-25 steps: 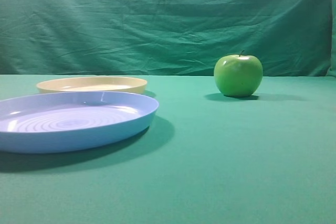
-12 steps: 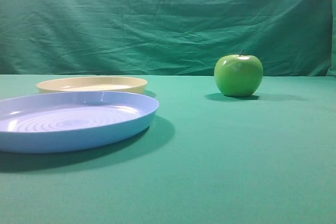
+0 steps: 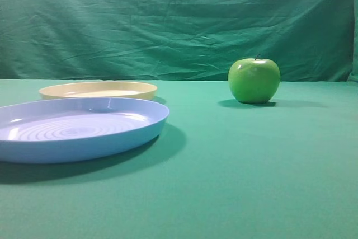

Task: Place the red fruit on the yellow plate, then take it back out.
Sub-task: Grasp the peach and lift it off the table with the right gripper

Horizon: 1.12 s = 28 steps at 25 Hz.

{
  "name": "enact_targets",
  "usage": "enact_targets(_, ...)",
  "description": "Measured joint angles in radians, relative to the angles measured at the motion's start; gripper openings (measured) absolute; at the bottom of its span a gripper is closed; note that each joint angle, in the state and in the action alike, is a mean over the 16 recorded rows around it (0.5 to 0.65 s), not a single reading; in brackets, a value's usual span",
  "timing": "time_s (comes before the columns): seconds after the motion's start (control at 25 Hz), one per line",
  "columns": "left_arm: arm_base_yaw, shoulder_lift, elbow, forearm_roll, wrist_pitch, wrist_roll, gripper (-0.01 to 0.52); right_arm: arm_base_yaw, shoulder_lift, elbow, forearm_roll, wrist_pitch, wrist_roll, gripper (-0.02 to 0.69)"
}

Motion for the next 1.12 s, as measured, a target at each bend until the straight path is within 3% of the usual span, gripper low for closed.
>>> enact_targets(0.16, 0.000, 0.000, 0.000, 0.000, 0.000, 0.000, 0.000, 0.047, 0.124, -0.029, 0.004, 0.011, -0.027, 0.021)
enact_targets(0.28, 0.000, 0.000, 0.000, 0.000, 0.000, 0.000, 0.000, 0.088, 0.211, -0.036, 0.003, -0.028, -0.043, 0.083)
enact_targets(0.72, 0.000, 0.000, 0.000, 0.000, 0.000, 0.000, 0.000, 0.179, 0.505, -0.039, 0.025, -0.295, -0.072, 0.512)
enact_targets(0.84, 0.000, 0.000, 0.000, 0.000, 0.000, 0.000, 0.000, 0.187, 0.582, -0.041, 0.033, -0.367, -0.074, 0.597)
enact_targets(0.96, 0.000, 0.000, 0.000, 0.000, 0.000, 0.000, 0.000, 0.190, 0.656, -0.043, 0.038, -0.428, -0.077, 0.627)
enact_targets(1.12, 0.000, 0.000, 0.000, 0.000, 0.000, 0.000, 0.000, 0.191, 0.737, -0.046, 0.039, -0.485, -0.080, 0.588)
